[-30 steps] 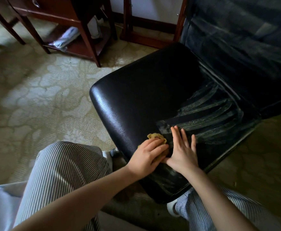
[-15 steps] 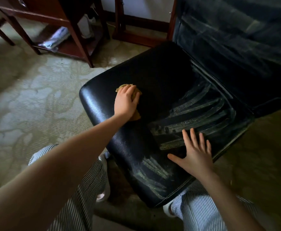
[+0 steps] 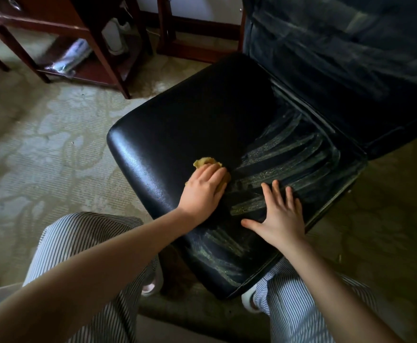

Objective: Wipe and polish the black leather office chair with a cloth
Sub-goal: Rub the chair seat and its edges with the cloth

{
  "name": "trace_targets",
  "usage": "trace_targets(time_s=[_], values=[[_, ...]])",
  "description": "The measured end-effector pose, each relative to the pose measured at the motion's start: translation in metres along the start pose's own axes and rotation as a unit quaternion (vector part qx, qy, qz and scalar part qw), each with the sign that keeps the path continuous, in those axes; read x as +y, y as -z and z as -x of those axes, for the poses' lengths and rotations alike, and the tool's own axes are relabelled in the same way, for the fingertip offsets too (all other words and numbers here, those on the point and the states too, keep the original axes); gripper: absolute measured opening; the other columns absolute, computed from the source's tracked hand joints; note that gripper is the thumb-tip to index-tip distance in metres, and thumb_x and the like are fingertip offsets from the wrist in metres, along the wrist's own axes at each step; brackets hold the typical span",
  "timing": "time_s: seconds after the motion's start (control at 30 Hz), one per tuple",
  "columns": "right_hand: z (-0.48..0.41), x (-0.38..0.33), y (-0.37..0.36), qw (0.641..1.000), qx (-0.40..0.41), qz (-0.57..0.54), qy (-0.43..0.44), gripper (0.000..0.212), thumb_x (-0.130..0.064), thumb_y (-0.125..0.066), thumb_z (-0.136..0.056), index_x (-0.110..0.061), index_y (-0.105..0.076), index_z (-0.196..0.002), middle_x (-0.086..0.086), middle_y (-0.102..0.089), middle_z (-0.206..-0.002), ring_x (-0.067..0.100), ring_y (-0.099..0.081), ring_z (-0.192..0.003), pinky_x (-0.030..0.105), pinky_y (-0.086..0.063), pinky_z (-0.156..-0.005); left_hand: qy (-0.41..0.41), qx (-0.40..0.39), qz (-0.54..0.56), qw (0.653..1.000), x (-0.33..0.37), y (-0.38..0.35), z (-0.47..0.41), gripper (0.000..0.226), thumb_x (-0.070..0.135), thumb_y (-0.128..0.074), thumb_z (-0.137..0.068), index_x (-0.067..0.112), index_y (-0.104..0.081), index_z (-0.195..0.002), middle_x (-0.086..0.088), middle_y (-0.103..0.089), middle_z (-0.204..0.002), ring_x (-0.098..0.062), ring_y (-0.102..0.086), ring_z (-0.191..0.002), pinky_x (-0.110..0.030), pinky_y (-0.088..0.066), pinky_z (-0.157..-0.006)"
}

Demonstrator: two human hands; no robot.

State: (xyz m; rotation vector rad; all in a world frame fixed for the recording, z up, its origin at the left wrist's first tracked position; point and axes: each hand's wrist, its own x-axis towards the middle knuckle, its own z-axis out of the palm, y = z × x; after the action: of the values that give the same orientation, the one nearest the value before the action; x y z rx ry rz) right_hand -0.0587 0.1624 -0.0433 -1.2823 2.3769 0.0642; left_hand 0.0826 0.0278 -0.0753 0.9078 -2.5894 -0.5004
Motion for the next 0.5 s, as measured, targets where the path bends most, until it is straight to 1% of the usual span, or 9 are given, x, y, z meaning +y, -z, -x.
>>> trace_targets(time_s=[0.13, 0.2, 0.27, 0.33, 0.4, 0.5], values=[[0.002, 0.005, -0.002, 1.0, -0.003, -0.011, 0.007, 0.101, -0.07, -0.052, -0.077, -0.028, 0.004, -0.15, 0.002, 0.009, -0.158, 0.029, 0.008, -0.144, 0.045, -0.002, -0.115, -0.083, -0.021, 0.033, 0.996, 0.027, -0.008, 0.036, 0.038, 0.029, -0.048, -0.091, 0.008, -0.061, -0.119, -0.011, -0.062, -0.119, -0.027, -0.055, -0.115, -0.036, -0.04, -0.104], [0.0, 0.009, -0.002, 1.0, -0.007, -0.015, 0.017, 0.1, -0.07, -0.051, -0.077, -0.028, 0.005, -0.15, 0.002, 0.011, -0.158, 0.029, 0.008, -0.144, 0.046, -0.001, -0.115, -0.131, -0.034, 0.042, 0.99, 0.026, -0.009, 0.047, 0.038, 0.028, -0.05, -0.091, 0.008, -0.061, -0.12, -0.011, -0.06, -0.122, -0.026, -0.052, -0.117, -0.033, -0.036, -0.106], [-0.002, 0.013, -0.001, 1.0, -0.009, -0.01, 0.025, 0.101, -0.07, -0.051, -0.077, -0.029, 0.005, -0.149, 0.001, 0.011, -0.158, 0.029, 0.008, -0.144, 0.046, -0.002, -0.116, -0.184, -0.042, 0.045, 0.981, 0.02, -0.007, 0.046, 0.037, 0.028, -0.05, -0.092, 0.007, -0.06, -0.121, -0.013, -0.059, -0.123, -0.026, -0.05, -0.117, -0.032, -0.035, -0.107], [-0.002, 0.015, 0.0, 0.999, -0.011, -0.01, 0.029, 0.101, -0.071, -0.051, -0.077, -0.029, 0.005, -0.149, 0.001, 0.012, -0.158, 0.029, 0.009, -0.144, 0.046, -0.002, -0.116, -0.233, -0.059, 0.038, 0.97, 0.013, -0.005, 0.039, 0.036, 0.026, -0.05, -0.093, 0.008, -0.059, -0.123, -0.014, -0.059, -0.122, -0.028, -0.051, -0.116, -0.035, -0.038, -0.104], [-0.001, 0.017, -0.001, 0.999, -0.014, -0.008, 0.035, 0.101, -0.072, -0.049, -0.077, -0.03, 0.008, -0.149, 0.001, 0.013, -0.157, 0.028, 0.01, -0.144, 0.045, -0.001, -0.116, -0.272, -0.076, 0.006, 0.959, 0.005, -0.005, 0.03, 0.036, 0.025, -0.049, -0.092, 0.012, -0.054, -0.125, -0.014, -0.058, -0.122, -0.03, -0.053, -0.115, -0.037, -0.044, -0.1], [-0.002, 0.021, -0.002, 0.999, -0.015, -0.007, 0.04, 0.102, -0.074, -0.047, -0.076, -0.03, 0.009, -0.149, 0.0, 0.015, -0.157, 0.027, 0.012, -0.144, 0.044, 0.0, -0.116, -0.285, -0.08, -0.018, 0.955, -0.003, -0.008, 0.01, 0.035, 0.025, -0.046, -0.092, 0.014, -0.048, -0.126, -0.016, -0.058, -0.122, -0.032, -0.054, -0.115, -0.04, -0.048, -0.095]])
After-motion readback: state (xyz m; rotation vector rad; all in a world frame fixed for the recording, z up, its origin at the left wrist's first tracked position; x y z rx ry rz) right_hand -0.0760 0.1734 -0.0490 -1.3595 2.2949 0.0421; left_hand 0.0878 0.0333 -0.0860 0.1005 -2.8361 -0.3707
